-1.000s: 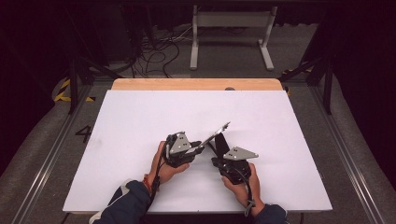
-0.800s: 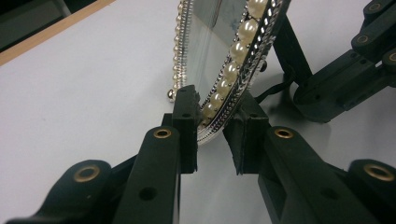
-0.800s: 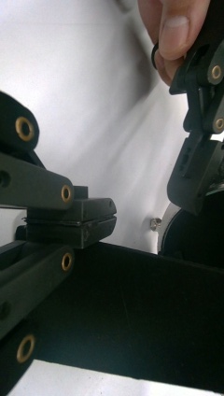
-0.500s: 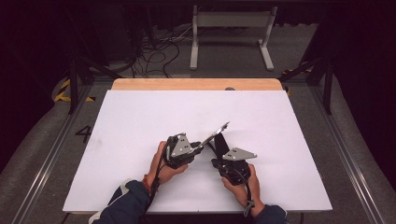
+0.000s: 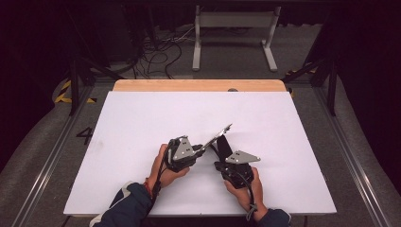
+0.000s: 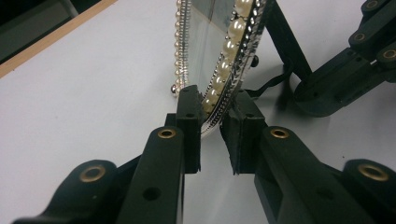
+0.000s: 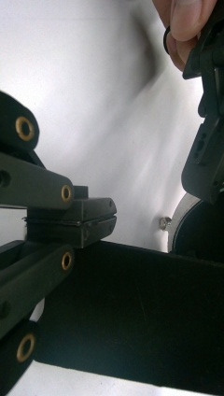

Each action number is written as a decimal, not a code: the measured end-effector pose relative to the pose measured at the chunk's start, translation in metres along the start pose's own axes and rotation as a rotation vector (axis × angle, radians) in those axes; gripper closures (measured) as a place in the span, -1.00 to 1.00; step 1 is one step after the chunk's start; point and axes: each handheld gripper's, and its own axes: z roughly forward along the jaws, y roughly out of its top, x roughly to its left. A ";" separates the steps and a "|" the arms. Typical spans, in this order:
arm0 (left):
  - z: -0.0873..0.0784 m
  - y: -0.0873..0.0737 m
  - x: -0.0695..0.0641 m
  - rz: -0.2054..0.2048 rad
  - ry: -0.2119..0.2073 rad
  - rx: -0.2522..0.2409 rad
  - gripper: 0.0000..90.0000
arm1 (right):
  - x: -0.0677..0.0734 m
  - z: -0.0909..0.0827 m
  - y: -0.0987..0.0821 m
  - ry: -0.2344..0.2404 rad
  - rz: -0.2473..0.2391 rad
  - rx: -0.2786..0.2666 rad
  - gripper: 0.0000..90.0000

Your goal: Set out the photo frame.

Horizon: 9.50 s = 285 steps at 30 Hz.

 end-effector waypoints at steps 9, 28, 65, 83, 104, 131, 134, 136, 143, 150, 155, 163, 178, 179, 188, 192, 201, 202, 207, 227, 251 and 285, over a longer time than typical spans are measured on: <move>0.000 0.002 -0.003 0.019 0.007 0.015 0.74 | -0.001 -0.001 -0.003 -0.021 0.005 -0.004 1.00; -0.002 0.003 -0.010 0.012 0.008 0.014 0.71 | -0.010 -0.004 -0.007 -0.006 -0.002 -0.001 1.00; 0.003 0.010 -0.016 -0.002 -0.115 -0.012 0.61 | -0.040 -0.010 -0.007 -0.047 -0.006 -0.003 1.00; -0.017 0.011 -0.006 0.015 -0.085 0.016 0.32 | -0.055 -0.011 -0.006 -0.061 -0.003 -0.003 1.00; -0.068 -0.030 0.005 -0.072 0.031 0.092 -0.35 | -0.053 -0.015 -0.003 -0.064 -0.015 -0.026 0.99; -0.082 -0.064 -0.005 -0.104 0.068 0.179 -0.55 | -0.018 0.009 0.022 -0.068 0.062 -0.148 0.04; -0.080 -0.065 -0.006 -0.107 0.060 0.181 -0.55 | -0.018 0.014 0.023 -0.071 0.073 -0.152 0.06; -0.078 -0.065 -0.007 -0.103 0.058 0.187 -0.55 | -0.018 0.017 0.025 -0.076 0.107 -0.166 0.10; -0.072 -0.065 -0.010 -0.091 0.037 0.208 -0.56 | -0.016 0.022 0.024 -0.089 0.146 -0.176 0.26; -0.073 -0.063 -0.010 -0.087 0.038 0.201 -0.57 | -0.017 0.017 0.022 -0.064 0.124 -0.139 0.34; -0.074 -0.062 -0.008 -0.088 0.043 0.195 -0.58 | -0.020 0.011 0.020 -0.032 0.105 -0.120 0.38; -0.078 -0.061 -0.006 -0.090 0.052 0.183 -0.59 | -0.020 0.001 0.016 -0.002 0.082 -0.106 0.44; -0.076 -0.062 -0.006 -0.091 0.042 0.187 -0.59 | -0.022 0.014 0.021 -0.040 0.116 -0.159 0.35; -0.076 -0.062 -0.006 -0.092 0.043 0.190 -0.59 | -0.022 0.015 0.021 -0.037 0.130 -0.162 0.35; -0.075 -0.060 -0.007 -0.086 0.042 0.188 -0.58 | -0.025 0.013 0.022 -0.010 0.118 -0.126 0.48; -0.074 -0.061 -0.008 -0.086 0.035 0.188 -0.59 | -0.030 0.012 0.022 0.029 0.119 -0.111 0.51; -0.074 -0.059 -0.007 -0.099 0.027 0.177 -0.59 | -0.035 0.012 0.023 0.063 0.126 -0.098 0.53; -0.073 -0.059 -0.006 -0.098 0.029 0.177 -0.59 | -0.035 0.013 0.023 0.063 0.130 -0.103 0.52; -0.070 -0.058 -0.007 -0.093 0.021 0.181 -0.59 | -0.033 0.018 0.021 0.051 0.127 -0.110 0.50; -0.067 -0.055 -0.005 -0.099 0.016 0.183 -0.59 | -0.046 0.018 0.025 0.155 0.107 -0.048 0.69; 0.005 -0.006 0.043 -0.179 -0.043 0.059 -0.43 | -0.034 -0.013 0.025 0.016 0.008 -0.125 0.49; 0.040 0.013 0.050 -0.184 -0.200 0.052 -0.26 | -0.035 -0.039 0.025 -0.073 0.009 -0.194 0.70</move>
